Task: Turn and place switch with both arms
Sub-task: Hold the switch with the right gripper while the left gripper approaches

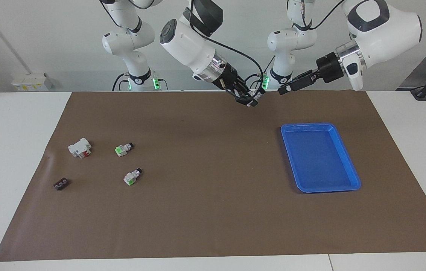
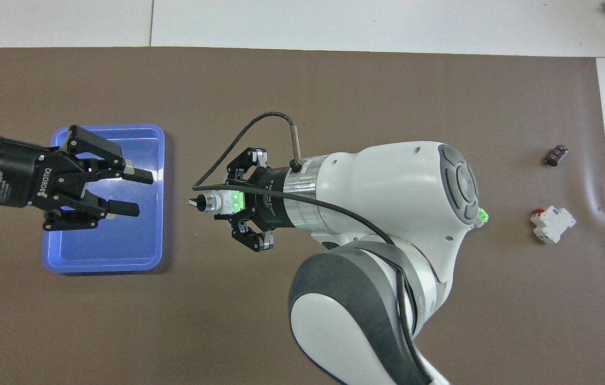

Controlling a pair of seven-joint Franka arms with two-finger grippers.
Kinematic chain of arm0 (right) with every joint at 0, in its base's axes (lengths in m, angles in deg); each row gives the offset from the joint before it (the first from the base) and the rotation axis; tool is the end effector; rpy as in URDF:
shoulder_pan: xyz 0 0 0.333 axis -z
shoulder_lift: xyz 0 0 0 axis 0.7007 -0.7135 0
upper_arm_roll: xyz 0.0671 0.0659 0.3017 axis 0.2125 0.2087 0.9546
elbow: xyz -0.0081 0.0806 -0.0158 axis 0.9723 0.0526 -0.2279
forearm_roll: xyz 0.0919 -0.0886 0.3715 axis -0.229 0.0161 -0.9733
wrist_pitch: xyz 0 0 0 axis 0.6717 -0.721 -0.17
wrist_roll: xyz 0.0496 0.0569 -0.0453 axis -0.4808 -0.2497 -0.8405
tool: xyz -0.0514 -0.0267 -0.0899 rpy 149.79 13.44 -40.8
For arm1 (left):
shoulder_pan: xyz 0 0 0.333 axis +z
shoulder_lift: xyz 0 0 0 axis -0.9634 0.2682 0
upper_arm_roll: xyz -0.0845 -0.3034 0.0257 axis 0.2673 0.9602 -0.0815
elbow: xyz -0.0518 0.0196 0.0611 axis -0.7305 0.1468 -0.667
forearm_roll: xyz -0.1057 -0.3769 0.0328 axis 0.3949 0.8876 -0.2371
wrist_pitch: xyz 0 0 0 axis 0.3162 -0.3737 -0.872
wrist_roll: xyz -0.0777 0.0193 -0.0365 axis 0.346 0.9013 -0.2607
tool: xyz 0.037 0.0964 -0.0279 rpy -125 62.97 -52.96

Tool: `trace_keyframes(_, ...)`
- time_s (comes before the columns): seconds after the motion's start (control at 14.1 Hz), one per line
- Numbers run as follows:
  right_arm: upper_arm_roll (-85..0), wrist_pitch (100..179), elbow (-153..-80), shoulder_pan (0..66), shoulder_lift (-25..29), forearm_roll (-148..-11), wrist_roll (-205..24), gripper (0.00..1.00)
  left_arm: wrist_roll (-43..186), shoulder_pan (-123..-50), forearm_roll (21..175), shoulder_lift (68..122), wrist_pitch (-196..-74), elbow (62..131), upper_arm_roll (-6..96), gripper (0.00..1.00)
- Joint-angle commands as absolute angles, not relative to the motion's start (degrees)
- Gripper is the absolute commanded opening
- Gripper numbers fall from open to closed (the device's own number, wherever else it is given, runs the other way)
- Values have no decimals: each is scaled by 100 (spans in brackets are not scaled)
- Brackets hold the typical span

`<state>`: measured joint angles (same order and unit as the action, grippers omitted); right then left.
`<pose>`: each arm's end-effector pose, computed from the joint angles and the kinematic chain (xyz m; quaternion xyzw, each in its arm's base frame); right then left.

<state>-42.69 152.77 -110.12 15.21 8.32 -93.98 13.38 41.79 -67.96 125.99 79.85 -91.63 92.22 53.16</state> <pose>0.5142 0.3956 0.5512 -0.6897 0.6070 0.2388 0.3146 0.5223 -0.1268 0.6003 0.8221 0.3646 -0.2145 0.3812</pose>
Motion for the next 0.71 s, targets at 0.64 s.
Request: trace_keyframes(0.64,-4263,15166,-10984,1548,889,-9223,1414,0,1487,-7075,12492,7470,-9374,9688,5281,56)
